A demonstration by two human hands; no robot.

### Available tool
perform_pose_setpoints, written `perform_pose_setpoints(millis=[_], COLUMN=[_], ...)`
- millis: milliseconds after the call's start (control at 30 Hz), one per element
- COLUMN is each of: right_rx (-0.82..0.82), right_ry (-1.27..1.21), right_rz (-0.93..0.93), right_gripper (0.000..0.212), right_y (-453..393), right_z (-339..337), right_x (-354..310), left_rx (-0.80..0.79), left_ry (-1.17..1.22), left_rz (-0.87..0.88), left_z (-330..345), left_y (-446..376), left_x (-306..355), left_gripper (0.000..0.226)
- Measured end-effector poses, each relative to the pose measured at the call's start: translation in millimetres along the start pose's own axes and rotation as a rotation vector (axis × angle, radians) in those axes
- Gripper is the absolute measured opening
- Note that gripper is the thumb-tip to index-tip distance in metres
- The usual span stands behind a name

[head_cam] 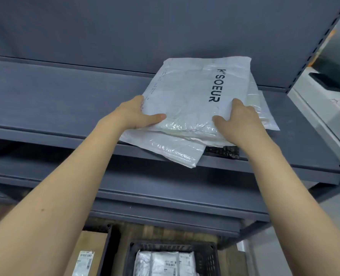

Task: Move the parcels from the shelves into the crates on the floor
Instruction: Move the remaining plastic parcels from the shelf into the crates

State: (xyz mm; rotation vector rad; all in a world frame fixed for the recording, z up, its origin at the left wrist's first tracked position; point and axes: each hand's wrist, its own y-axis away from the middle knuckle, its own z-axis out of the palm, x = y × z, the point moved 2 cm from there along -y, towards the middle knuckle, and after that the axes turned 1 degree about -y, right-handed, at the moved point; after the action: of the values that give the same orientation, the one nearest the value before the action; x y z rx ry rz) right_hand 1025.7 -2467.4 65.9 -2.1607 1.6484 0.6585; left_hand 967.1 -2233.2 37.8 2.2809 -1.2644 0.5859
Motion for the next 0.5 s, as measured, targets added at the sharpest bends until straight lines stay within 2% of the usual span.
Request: perform_pose_setpoints(millis=[233, 333, 367, 500], right_rx=[0.135, 0.131, 0.127, 0.092], right_ry=[-0.030, -0.038, -0.054, -0.117], right_rz=[-0.165, -0.219, -0.235, -0.296], right_gripper=[0.021, 0.042, 0.049, 0.062], right_y=[16, 34, 43, 91], right_z=[1, 5, 6, 14], right_x=[2, 12, 17, 39], left_rx=[0.052, 0.089, 0.104, 0.157], left_ry=[0.142, 0.220, 0.271, 0.488], left_rz=[-0.087, -0.167, -0.198, -0.275], left_z=[-3, -5, -5, 5], left_y=[32, 59, 72, 132], left_x=[-1, -10, -14, -37], left_gripper=[0.089, 0.100, 0.098, 0.048])
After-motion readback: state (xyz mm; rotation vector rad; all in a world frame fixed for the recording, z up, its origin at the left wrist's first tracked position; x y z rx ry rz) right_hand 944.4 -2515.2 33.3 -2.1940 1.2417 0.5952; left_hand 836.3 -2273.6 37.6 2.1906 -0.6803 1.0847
